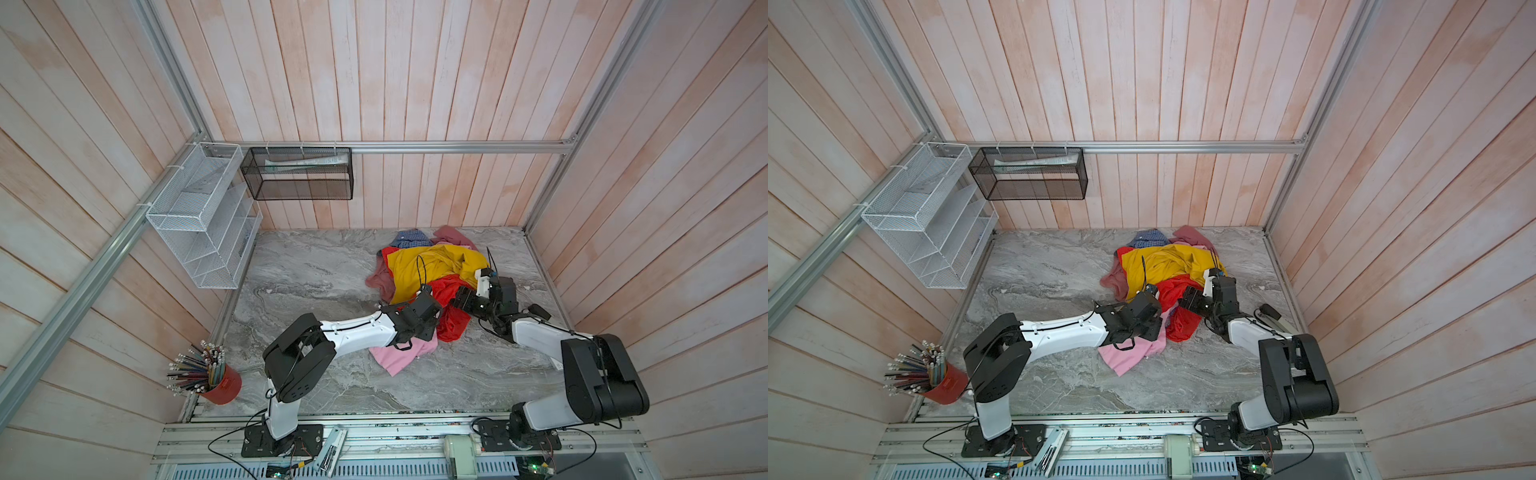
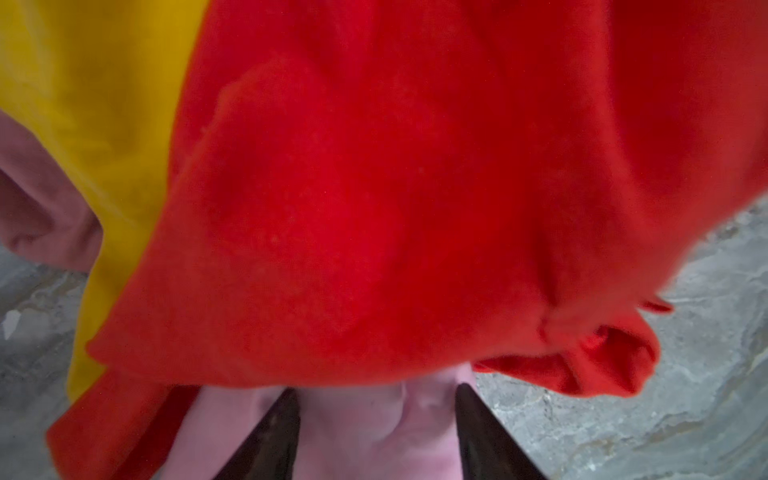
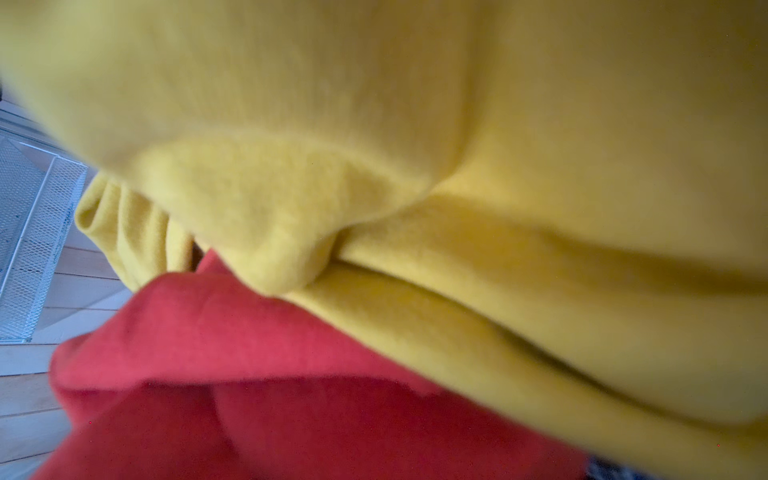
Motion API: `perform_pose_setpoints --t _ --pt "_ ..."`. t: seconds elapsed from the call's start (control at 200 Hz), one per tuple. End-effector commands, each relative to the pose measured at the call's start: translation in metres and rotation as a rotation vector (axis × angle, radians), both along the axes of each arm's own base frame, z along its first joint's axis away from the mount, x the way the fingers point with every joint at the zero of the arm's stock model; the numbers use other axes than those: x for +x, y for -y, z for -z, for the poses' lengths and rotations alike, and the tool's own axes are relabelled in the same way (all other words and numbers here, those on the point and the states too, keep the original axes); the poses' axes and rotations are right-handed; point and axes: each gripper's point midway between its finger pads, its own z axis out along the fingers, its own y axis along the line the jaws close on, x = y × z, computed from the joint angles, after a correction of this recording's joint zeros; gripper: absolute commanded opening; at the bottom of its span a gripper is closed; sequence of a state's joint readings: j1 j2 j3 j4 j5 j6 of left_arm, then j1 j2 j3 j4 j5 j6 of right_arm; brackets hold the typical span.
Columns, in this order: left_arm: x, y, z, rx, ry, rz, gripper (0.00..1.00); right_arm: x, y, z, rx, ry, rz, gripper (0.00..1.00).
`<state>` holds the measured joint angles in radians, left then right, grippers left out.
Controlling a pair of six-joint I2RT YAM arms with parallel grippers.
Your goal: Pick out a specific cloth from the pile
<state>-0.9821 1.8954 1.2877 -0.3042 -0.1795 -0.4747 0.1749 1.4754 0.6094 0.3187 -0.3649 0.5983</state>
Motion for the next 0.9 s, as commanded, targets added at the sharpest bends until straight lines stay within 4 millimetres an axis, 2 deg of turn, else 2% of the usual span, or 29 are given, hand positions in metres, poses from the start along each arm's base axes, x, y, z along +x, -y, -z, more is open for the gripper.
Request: perform_pose_setpoints --t 0.0,0.225,0.375,0.395,0.425,0.505,0.61,0.895 --pt "0.0 0.005 0.009 0.003 -0.012 0.021 0.72 0.004 0.001 -0.003 0.001 0.021 -0.002 0.8" --pt "0.011 0.018 0.025 0.038 -0.013 0.029 0.73 0.002 0.001 -0.003 -0.002 0.019 -0.009 0.8" --pt "0.028 0.024 0.033 0.061 0.004 -0.02 0.71 0.001 0.001 0.0 -0.001 0.009 -0.008 0.8" --pt "0.029 0.025 0.033 0.061 0.004 -0.027 0.69 0.001 0.001 0.0 -0.001 0.01 -0.009 0.8" --pt "0.031 0.026 0.034 0.06 0.005 -0.03 0.61 0.001 0.001 0.0 -0.001 0.011 -0.008 0.8" --pt "0.033 0.027 0.03 0.044 0.015 -0.035 0.24 0.0 0.002 0.001 -0.007 0.009 -0.007 0.8" --pt "0.035 0.024 0.015 0.013 0.043 -0.042 0.0 0.0 0.003 0.002 -0.013 0.007 -0.004 0.8" --pt "0.028 0.013 -0.065 -0.072 0.165 0.006 0.0 0.001 0.009 0.008 0.0 -0.01 0.02 0.81"
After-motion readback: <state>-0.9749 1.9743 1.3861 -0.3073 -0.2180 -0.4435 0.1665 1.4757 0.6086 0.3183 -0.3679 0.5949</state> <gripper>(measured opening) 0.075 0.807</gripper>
